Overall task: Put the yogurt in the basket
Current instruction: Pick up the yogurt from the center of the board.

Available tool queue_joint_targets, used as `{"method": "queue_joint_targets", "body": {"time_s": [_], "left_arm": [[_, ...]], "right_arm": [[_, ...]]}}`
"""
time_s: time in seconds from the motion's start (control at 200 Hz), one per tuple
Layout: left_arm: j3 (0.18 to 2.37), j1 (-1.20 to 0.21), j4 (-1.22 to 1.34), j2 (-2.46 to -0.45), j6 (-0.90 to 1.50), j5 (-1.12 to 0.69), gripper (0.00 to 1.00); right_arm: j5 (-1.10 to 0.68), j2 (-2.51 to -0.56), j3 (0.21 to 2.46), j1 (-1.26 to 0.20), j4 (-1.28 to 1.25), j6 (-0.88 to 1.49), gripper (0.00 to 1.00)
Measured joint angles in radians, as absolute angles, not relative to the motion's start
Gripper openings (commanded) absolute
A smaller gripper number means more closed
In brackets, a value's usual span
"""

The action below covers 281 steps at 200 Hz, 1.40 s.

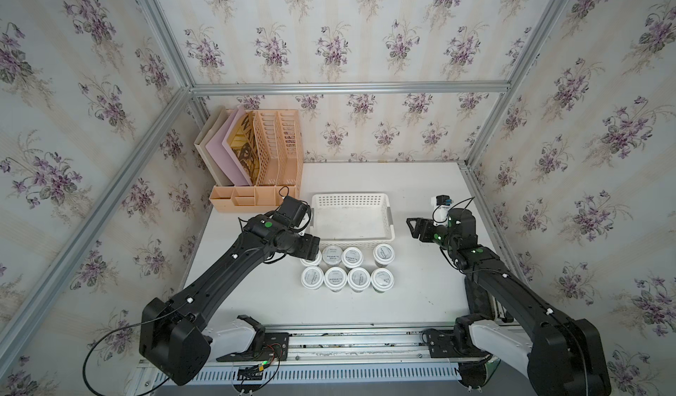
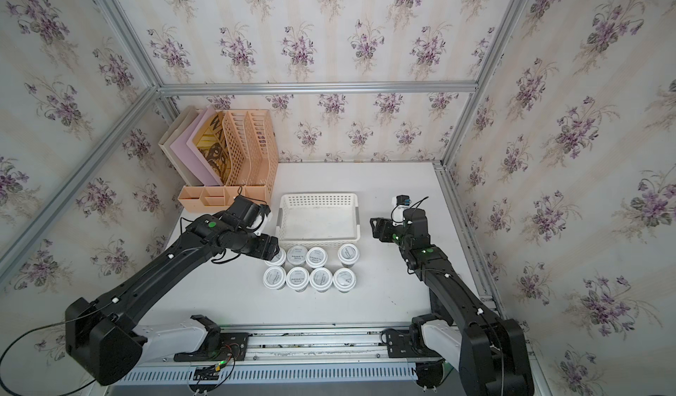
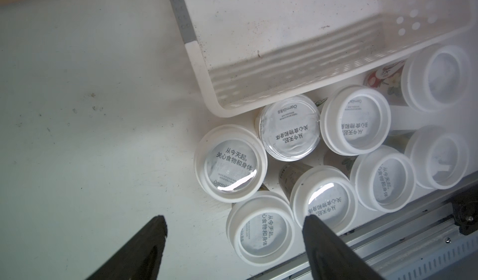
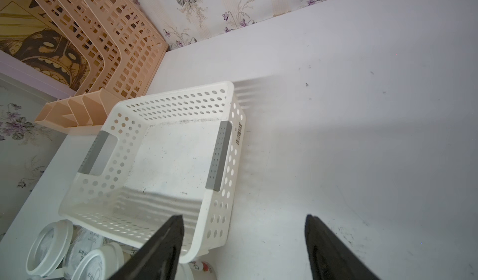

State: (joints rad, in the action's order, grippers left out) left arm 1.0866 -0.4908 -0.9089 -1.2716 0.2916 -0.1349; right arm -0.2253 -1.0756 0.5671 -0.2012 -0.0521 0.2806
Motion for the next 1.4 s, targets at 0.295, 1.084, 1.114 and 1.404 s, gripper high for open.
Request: {"method": "queue_joint_targets", "body": {"time_s": [0.295,1.084,1.114,1.404], "left_arm": [[1.140,-0.521,-0.913,-1.404,0.299,-0.106,0.86],[1.125,-0.543,-0.951,-1.498,0.305,-0.060,0.80],[1.125,-0.543,-0.950,-1.500,0.305,-0.061,0.80],[1.118,-0.543,-0.925,-1.540,0.305,-0.082,0.79]], "right_arm": [[-0.201,-1.041,0.547,-0.207,-0.063,0.277,0.79],[-0.210,-1.021,0.538,-0.208,-0.063,0.266,0.79],[-0.210,-1.020,0.538,-0.208,-0.063,0.266,0.79],[-0.213,-1.018,0.536,-0.208,-0.063,0.265,0.79]]}}
